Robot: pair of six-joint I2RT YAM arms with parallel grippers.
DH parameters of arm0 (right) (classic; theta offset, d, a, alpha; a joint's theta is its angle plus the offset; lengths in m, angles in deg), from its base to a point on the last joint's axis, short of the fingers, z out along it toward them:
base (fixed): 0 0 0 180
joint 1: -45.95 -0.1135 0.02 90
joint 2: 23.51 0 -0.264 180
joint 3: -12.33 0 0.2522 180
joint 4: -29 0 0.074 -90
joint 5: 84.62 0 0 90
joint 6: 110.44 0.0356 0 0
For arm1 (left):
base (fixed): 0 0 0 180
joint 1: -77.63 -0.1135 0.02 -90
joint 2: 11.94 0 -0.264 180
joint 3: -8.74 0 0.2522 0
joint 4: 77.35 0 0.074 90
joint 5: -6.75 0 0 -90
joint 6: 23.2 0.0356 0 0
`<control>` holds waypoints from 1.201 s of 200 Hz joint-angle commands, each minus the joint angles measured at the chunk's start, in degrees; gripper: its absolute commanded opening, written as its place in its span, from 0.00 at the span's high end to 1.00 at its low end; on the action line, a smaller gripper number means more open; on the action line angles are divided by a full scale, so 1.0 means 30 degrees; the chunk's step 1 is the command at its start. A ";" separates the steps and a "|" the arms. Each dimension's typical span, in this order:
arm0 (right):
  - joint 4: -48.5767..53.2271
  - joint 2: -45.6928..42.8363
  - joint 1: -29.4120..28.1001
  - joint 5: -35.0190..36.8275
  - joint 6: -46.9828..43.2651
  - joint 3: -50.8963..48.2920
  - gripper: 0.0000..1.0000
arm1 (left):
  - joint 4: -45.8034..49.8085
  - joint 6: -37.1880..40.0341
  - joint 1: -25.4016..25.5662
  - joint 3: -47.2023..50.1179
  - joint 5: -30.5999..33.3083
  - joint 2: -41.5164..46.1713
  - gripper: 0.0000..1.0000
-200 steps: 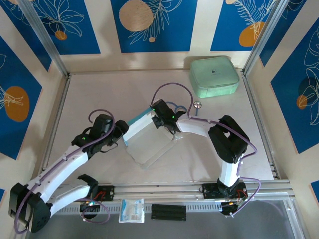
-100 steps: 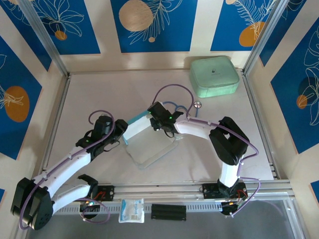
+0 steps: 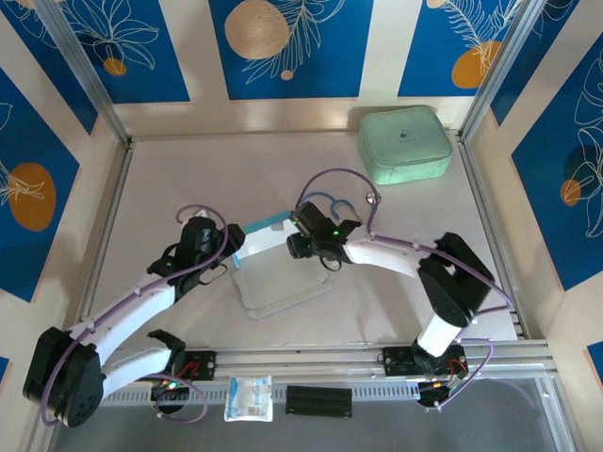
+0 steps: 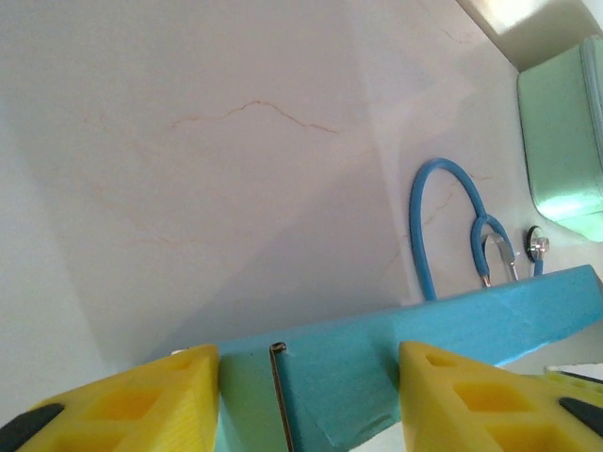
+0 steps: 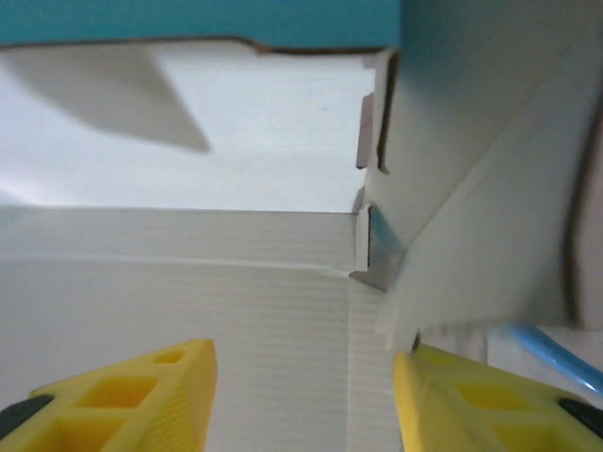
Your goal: Fold the paper box
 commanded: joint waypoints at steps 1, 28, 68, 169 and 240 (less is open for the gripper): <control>-0.0236 -0.2995 0.0917 -0.3549 -0.2162 -0.1077 0.44 | 0.0289 0.1756 -0.0111 -0.0022 0.0327 -0.0379 0.51; -0.0704 -0.6350 0.3983 -0.8584 -0.2844 -0.2707 0.38 | 0.0201 0.1744 -0.0144 -0.0254 0.0115 -0.0689 0.51; -0.1999 -0.7736 1.0001 -1.3318 -0.3530 -0.4042 0.40 | 0.0387 0.1759 -0.0140 -0.0730 -0.0193 -0.1218 0.51; 0.0171 0.0285 0.9973 -1.2557 -1.2402 0.0528 0.47 | 0.1368 0.1956 -0.0142 -0.1443 -0.0331 -0.1486 0.51; 0.1635 0.2445 0.8434 -1.3763 -1.4959 0.2443 0.53 | 0.1605 0.1858 -0.0155 -0.1380 -0.0367 -0.1193 0.51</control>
